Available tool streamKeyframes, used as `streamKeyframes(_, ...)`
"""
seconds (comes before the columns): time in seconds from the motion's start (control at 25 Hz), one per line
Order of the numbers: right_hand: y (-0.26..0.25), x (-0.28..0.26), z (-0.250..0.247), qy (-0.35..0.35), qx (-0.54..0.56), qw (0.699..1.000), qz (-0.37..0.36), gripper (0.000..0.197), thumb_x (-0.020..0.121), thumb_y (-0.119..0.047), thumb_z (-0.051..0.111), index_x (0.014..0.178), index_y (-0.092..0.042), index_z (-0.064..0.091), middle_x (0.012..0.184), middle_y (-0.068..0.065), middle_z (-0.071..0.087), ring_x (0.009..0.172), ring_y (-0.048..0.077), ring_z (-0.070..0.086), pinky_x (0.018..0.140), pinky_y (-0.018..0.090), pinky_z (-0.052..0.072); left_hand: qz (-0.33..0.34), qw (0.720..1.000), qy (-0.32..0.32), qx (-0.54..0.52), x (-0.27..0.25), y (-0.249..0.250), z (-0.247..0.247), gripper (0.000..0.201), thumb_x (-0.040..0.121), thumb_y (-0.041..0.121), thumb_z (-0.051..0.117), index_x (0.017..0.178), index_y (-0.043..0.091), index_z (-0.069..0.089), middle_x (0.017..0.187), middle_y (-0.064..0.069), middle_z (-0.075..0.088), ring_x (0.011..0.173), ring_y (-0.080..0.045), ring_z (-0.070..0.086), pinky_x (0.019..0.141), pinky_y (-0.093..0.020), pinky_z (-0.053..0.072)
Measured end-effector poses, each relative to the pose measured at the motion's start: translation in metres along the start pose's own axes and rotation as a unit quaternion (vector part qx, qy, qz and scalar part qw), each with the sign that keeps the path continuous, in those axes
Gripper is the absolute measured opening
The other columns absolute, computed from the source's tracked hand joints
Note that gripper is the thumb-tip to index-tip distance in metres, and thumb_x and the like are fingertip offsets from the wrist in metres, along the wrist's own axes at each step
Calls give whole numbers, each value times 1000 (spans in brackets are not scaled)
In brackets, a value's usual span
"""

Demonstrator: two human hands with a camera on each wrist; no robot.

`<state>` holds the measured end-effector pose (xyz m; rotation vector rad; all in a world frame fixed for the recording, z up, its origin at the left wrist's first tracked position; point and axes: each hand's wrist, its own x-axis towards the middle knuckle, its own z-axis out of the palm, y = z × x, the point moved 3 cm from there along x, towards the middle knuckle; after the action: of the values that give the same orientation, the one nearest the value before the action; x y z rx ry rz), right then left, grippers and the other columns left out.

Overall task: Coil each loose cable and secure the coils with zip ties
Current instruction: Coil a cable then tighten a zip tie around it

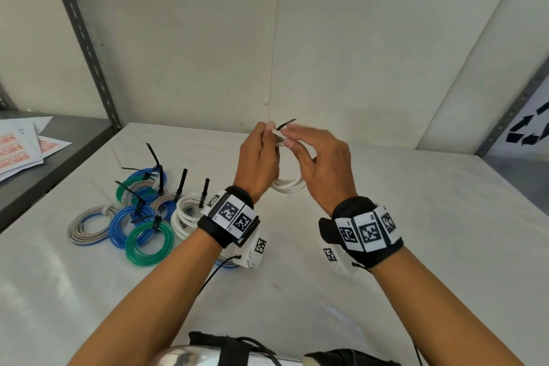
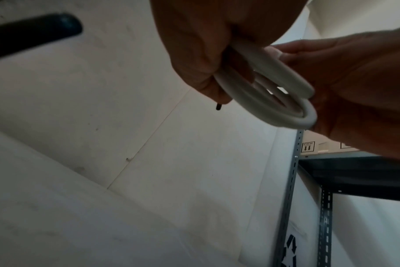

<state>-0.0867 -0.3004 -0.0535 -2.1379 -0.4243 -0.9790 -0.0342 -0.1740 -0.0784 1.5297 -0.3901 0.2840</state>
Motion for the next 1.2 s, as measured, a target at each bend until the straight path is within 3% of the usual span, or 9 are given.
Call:
streamKeyframes(0.16,-1,2,-3,-19,-24,999,-35,19,99,-16,63,113,-9,74,100,3,74,87,17,68,76,38,56,-41,996,4,-78,-3,9,1,36,109,21,33,74,17,36,55,8,32,46,-9,25,43,-22,23)
streamKeyframes(0.32,-1,1,-1,-51,-67,996,-36,19,101,-17,56,109,-10,71,91,6,71,79,24,66,71,46,55,-33,995,5,-98,-5,7,-5,34,109,23,38,76,15,39,55,8,34,46,-10,25,43,-21,22)
streamKeyframes(0.52,-13,-1,-3,-84,-196,975,-66,17,95,-4,61,109,-10,68,84,6,60,63,27,57,53,42,51,-34,997,30,-58,-2,3,-8,33,105,24,44,73,17,43,54,6,38,47,-13,29,44,-24,27)
streamKeyframes(0.6,-18,0,-6,-77,-234,966,-74,21,91,-4,67,111,-11,69,90,5,59,70,23,57,50,37,49,-33,998,48,-39,5,2,-11,32,103,24,48,71,19,45,52,7,41,46,-14,32,45,-26,28)
streamKeyframes(0.72,-22,0,-7,-82,-216,969,-92,23,92,-4,66,114,-9,69,95,7,59,85,23,57,56,41,53,-3,998,64,-5,8,5,-13,32,102,24,48,71,19,45,54,11,45,47,-12,37,48,-29,32)
streamKeyframes(0.88,-21,2,-9,-91,-164,981,-43,16,96,-11,61,110,-8,69,98,1,55,82,15,53,65,32,50,29,998,47,32,3,5,-11,28,98,22,40,73,9,44,59,5,43,56,-17,37,53,-35,32)
streamKeyframes(0.96,-19,3,-12,-73,-122,989,-35,16,96,-12,62,108,-8,71,99,0,59,81,10,55,70,26,49,35,998,36,39,1,6,-10,26,93,20,37,71,11,46,56,10,44,55,-14,38,54,-34,32)
streamKeyframes(1.04,-18,3,-14,-54,-93,993,-45,12,95,-7,64,104,-9,71,98,2,64,82,10,58,75,27,51,63,996,31,61,-2,10,-10,26,95,16,37,71,13,47,56,11,44,54,-11,38,54,-31,33)
streamKeyframes(1.2,-19,5,-17,-42,-75,996,-30,12,96,-6,64,102,-9,74,98,2,65,83,9,60,74,21,49,105,988,45,104,-1,16,-7,26,100,14,37,82,4,53,61,-6,49,56,-10,40,56,-30,34)
